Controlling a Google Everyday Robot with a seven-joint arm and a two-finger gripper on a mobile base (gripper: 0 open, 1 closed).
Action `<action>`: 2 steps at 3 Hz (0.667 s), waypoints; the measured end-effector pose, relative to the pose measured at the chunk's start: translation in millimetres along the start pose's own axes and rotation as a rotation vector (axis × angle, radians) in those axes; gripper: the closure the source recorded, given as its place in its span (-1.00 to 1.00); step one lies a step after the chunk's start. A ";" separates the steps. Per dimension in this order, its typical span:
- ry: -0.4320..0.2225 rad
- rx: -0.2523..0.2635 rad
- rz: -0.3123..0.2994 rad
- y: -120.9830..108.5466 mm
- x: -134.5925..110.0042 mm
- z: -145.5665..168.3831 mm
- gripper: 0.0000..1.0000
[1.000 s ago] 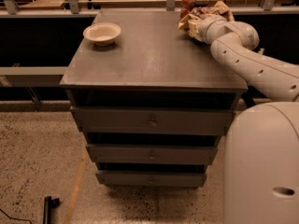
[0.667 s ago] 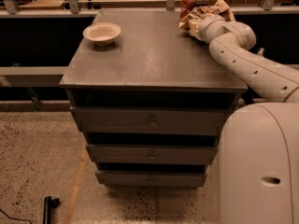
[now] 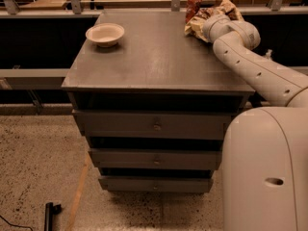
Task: Move brown chip bag near coke can
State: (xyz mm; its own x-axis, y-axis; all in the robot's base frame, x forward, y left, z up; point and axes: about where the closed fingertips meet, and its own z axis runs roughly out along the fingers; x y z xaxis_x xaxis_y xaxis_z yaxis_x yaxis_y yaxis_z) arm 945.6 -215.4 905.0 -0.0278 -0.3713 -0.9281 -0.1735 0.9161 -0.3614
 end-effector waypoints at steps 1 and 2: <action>0.050 0.025 -0.021 -11.6 -22.7 -10.4 -1.00; 0.047 0.061 -0.002 -45.2 -63.3 -52.9 -1.00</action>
Offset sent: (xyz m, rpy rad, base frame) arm -0.1114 -0.0580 0.1684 0.0148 -0.0189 -0.1194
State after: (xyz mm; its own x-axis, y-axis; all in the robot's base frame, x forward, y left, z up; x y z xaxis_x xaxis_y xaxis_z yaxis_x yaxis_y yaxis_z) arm 903.0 -241.2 984.8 -0.0740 -0.3786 -0.9226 -0.1137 0.9223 -0.3693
